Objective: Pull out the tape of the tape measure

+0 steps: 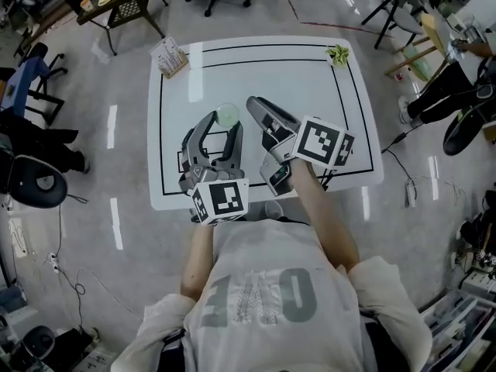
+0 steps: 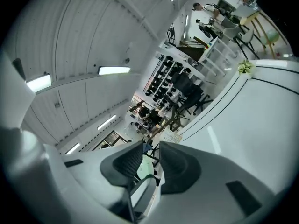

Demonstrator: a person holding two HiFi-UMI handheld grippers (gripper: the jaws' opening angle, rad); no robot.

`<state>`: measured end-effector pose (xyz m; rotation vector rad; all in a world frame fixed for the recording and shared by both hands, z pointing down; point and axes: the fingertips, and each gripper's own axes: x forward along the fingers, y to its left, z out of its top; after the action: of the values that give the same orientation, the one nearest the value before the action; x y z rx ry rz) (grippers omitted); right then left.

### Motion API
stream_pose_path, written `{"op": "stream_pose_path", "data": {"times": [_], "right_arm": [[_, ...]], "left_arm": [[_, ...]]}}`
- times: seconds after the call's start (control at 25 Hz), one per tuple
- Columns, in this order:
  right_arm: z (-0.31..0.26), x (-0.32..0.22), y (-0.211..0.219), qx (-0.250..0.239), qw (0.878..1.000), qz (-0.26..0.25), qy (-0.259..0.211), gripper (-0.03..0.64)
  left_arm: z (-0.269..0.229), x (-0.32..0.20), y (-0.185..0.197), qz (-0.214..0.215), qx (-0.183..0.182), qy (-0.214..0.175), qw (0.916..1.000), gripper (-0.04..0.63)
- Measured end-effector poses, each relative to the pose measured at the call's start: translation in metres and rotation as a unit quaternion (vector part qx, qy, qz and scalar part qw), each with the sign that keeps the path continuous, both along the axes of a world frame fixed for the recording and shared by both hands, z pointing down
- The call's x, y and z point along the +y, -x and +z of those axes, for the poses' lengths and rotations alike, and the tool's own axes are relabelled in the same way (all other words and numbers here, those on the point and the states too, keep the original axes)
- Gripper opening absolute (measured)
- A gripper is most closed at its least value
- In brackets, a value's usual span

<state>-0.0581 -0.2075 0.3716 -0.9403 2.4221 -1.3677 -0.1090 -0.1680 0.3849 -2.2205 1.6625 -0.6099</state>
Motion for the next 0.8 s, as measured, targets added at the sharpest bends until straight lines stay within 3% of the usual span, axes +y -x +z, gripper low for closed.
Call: {"op": "stream_pose_path", "data": {"times": [0.28, 0.8], "right_arm": [[0.017, 0.002, 0.015, -0.004, 0.999, -0.021, 0.043, 0.097], [0.039, -0.004, 0.017, 0.024, 0.998, -0.019, 0.056, 0.070]], "left_arm": [[0.012, 0.002, -0.002, 0.007, -0.027, 0.008, 0.9996, 0.224], [0.026, -0.005, -0.005, 0.021, -0.038, 0.016, 0.9989, 0.224]]}}
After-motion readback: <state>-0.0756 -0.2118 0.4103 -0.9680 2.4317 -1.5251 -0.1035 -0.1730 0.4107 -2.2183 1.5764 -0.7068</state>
